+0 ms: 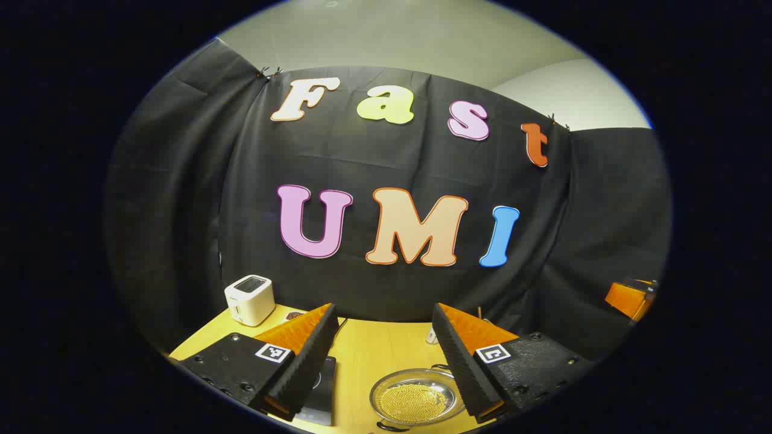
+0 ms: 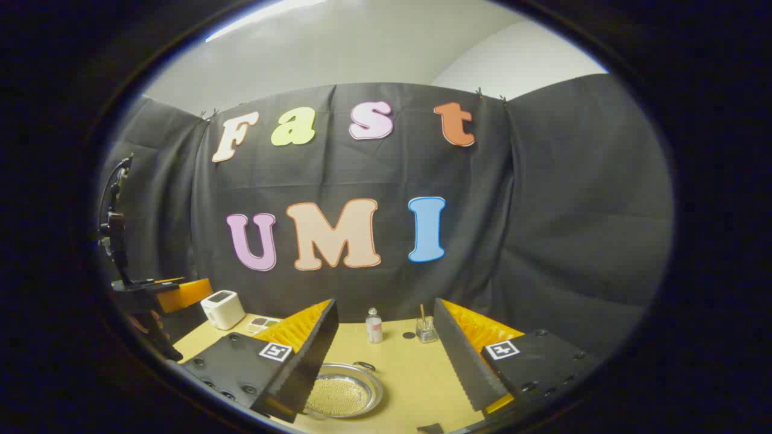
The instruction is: First push the handle of the pot to place it horizontally, then grasp the pot with both hands and set it on the induction cooktop.
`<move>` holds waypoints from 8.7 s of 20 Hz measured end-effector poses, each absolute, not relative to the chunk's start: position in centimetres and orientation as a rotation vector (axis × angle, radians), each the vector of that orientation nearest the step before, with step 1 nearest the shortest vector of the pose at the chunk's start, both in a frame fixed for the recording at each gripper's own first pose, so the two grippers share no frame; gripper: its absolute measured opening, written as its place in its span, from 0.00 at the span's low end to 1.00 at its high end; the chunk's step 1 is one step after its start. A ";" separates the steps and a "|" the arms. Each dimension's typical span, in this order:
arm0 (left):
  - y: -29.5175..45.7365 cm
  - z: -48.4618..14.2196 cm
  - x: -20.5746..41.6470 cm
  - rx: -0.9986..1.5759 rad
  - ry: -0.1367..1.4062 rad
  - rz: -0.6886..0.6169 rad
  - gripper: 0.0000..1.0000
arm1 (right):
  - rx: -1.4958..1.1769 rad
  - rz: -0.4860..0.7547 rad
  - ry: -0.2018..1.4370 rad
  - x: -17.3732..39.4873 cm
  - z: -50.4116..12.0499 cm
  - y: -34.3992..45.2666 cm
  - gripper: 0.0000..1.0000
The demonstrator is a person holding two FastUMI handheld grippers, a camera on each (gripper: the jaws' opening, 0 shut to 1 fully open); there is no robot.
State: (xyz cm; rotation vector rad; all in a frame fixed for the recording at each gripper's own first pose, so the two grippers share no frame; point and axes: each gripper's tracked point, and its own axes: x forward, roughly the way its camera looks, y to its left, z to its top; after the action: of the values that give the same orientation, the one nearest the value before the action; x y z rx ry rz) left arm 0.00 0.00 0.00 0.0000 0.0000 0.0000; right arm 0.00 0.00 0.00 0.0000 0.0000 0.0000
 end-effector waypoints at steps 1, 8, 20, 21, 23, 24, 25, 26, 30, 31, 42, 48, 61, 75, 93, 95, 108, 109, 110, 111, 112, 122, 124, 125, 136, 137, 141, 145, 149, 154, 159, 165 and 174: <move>-0.3 0.1 0.3 -0.001 -0.006 0.005 0.92 | 0.003 0.008 -0.007 0.6 0.1 -0.6 0.96; -2.3 -0.7 0.9 0.015 -0.007 0.063 0.96 | 0.003 0.081 -0.038 2.9 0.9 -2.4 0.96; -3.8 -0.2 0.8 0.079 -0.031 0.100 0.92 | 0.018 0.125 -0.059 4.5 1.7 -3.3 0.96; -3.6 -0.2 0.7 0.085 -0.034 0.107 0.95 | 0.026 0.128 -0.055 4.6 1.5 -3.3 0.96; -3.8 -0.4 0.5 0.081 -0.035 0.107 0.96 | 0.042 0.131 -0.049 4.5 1.2 -3.5 0.96; -3.9 -0.6 0.3 0.077 -0.035 0.105 0.96 | 0.051 0.127 -0.056 4.4 1.3 -3.7 0.96; -3.9 -0.7 0.1 0.074 -0.035 0.103 0.92 | 0.058 0.128 -0.056 4.3 1.1 -3.6 0.96; -3.7 -0.8 -0.1 0.074 -0.033 0.103 0.92 | 0.062 0.130 -0.053 4.2 1.0 -3.6 0.96; -3.3 -1.5 -0.8 0.078 -0.025 0.104 0.96 | 0.057 0.123 -0.034 3.9 0.1 -3.7 0.77; -3.2 -1.7 -0.9 0.076 -0.023 0.103 0.92 | 0.053 0.124 -0.031 4.0 0.0 -3.5 0.72; -1.3 -2.3 -2.6 0.074 -0.026 0.150 0.95 | -0.027 0.144 -0.008 3.8 -1.8 -3.0 0.12; 0.1 -2.5 -3.4 0.071 -0.035 0.178 0.95 | -0.029 0.186 0.120 3.3 -6.7 -1.9 0.17; 7.0 -3.5 -3.2 0.116 0.014 0.151 0.95 | 0.008 0.180 0.554 1.1 -22.3 5.1 0.17; 15.0 -6.5 -1.0 0.116 0.101 0.097 0.92 | 0.108 0.091 1.109 -6.4 -41.8 12.8 0.18; 19.2 -10.1 -1.5 0.085 0.187 0.048 0.96 | 0.001 -0.020 1.142 -4.1 -48.7 17.5 0.17; 19.7 -10.5 -1.7 0.077 0.195 0.051 0.96 | 0.001 -0.003 1.143 -4.0 -48.7 18.7 0.17; 21.8 -11.7 -3.0 0.080 0.221 0.056 0.96 | 0.151 -0.038 1.117 -0.3 -49.0 25.5 0.16; 21.9 -11.7 -3.1 0.080 0.222 0.054 0.96 | 0.166 -0.044 1.116 -0.1 -49.0 25.9 0.16; 21.9 -11.8 -3.2 0.080 0.225 0.051 0.96 | 0.182 -0.047 1.113 0.2 -48.9 26.3 0.16; 22.0 -11.9 -3.2 0.081 0.228 0.049 0.96 | 0.195 -0.052 1.109 0.4 -48.9 26.9 0.16; 22.1 -12.0 -3.3 0.083 0.229 0.047 0.96 | 0.205 -0.057 1.103 0.9 -49.0 27.3 0.16; 23.3 -12.9 -3.4 0.072 0.248 0.040 0.96 | 0.245 -0.100 1.062 3.7 -49.1 29.9 0.16; 23.3 -13.1 -3.4 0.069 0.251 0.039 0.96 | 0.256 -0.103 1.061 4.1 -49.2 30.2 0.16; 23.3 -13.0 -3.4 0.070 0.251 0.038 0.96 | 0.260 -0.102 1.061 4.2 -49.2 30.3 0.16; 21.8 -16.2 -2.0 0.036 0.344 -0.017 0.96 | 0.319 -0.080 1.042 0.2 -44.6 27.0 0.17; 21.5 -16.6 -1.9 0.036 0.359 -0.026 0.96 | 0.332 -0.096 1.040 -0.2 -44.1 26.0 0.17; 20.1 -19.1 -1.3 0.018 0.439 -0.056 0.96 | 0.347 -0.153 1.038 -1.4 -42.7 21.2 0.17; 17.7 -21.6 -0.1 -0.008 0.524 -0.070 0.96 | 0.315 -0.201 1.037 -1.3 -41.4 15.3 0.17; 15.1 -24.1 0.6 -0.041 0.613 -0.073 0.96 | 0.320 -0.205 1.040 0.2 -40.8 10.6 0.35; 11.6 -27.2 1.9 -0.069 0.719 -0.074 0.96 | 0.284 -0.139 1.065 3.8 -40.6 5.6 0.99; 8.5 -30.5 3.3 -0.127 0.820 -0.076 0.96 | 0.244 -0.042 1.125 8.5 -41.3 1.6 0.99; 6.4 -35.0 4.9 -0.211 0.963 -0.078 0.97 | 0.300 0.118 1.284 11.7 -44.4 0.9 0.99; 6.2 -40.2 6.5 -0.209 1.164 -0.057 0.96 | 0.383 0.222 1.430 13.8 -48.4 1.4 0.86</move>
State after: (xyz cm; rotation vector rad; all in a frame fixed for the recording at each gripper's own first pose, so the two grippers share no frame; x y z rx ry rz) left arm 6.52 6.23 -40.21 -0.2085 1.1643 -0.0570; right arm 13.85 1.36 -48.39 0.3833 1.4303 0.2216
